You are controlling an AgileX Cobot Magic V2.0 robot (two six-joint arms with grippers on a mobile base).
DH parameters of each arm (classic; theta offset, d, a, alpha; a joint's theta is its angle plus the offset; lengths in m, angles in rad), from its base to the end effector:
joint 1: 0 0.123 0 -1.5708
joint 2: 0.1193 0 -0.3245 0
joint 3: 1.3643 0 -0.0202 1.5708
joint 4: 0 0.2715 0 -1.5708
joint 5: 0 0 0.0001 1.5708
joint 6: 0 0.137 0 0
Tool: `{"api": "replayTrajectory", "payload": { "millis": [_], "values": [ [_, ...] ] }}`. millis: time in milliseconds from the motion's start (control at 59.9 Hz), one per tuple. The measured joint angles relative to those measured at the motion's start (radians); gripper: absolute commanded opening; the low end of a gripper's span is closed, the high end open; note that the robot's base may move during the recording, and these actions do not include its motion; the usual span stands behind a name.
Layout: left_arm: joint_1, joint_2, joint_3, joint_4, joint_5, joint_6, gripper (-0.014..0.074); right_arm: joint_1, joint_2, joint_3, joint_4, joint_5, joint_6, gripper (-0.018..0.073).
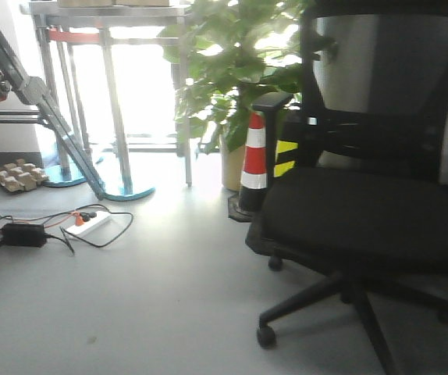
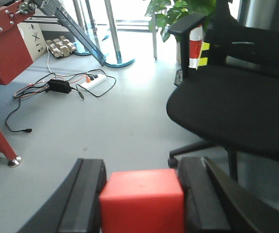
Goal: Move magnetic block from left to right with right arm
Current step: 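Turn and drive to the other carpeted table, cube held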
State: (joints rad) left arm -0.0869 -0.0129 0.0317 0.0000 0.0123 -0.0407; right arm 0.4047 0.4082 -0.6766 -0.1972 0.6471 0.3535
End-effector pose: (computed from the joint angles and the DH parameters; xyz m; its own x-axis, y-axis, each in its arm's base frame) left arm 0.0833 -0.0073 0.2038 0.0523 -0.0454 -0.9976 0.0890 0.9952 -0.0406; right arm 0.0962 0.0236 0.3618 -0.3067 0.0784 -0.9486 -0.2316 0.9605 0.1542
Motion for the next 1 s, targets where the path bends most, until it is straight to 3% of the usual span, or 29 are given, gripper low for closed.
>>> {"api": "replayTrajectory", "payload": {
  "millis": [1002],
  "values": [
    [0.0,0.0,0.0,0.0,0.0,0.0,-0.0116,0.0,0.0,0.0,0.0,0.0,0.0,0.0174]
  ]
}}
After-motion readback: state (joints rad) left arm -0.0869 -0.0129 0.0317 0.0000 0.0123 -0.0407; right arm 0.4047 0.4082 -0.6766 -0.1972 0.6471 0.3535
